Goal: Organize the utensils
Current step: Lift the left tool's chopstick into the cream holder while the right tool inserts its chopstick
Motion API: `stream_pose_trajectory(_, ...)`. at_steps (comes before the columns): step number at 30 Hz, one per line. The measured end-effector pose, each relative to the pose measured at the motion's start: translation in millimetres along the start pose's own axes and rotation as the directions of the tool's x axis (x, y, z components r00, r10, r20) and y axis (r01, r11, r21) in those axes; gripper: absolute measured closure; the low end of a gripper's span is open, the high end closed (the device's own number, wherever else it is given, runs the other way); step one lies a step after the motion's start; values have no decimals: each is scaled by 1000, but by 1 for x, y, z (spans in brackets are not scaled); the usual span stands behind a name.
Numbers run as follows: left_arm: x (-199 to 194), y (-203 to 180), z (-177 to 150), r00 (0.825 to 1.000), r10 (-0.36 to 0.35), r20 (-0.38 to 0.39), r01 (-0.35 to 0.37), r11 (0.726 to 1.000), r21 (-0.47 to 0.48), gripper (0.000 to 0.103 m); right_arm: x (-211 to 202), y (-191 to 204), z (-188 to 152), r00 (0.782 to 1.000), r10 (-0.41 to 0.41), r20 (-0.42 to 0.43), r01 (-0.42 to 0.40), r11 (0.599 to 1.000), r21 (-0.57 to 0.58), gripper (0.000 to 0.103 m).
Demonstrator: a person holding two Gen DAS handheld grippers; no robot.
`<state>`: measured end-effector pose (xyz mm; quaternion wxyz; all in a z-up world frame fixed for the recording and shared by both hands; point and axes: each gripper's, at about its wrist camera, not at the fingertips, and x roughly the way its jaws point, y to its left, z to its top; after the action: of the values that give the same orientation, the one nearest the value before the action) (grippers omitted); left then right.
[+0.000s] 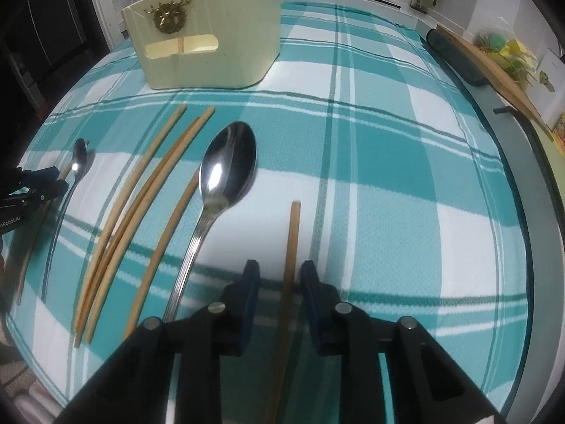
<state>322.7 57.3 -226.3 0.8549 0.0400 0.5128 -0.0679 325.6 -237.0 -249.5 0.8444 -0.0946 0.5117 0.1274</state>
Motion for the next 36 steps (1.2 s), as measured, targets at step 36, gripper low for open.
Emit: stream_pose_trajectory(36, -251, 26, 67, 786, -150, 600, 267, 958, -110, 98, -225, 27, 68, 744, 101, 661, -143, 990, 9, 97)
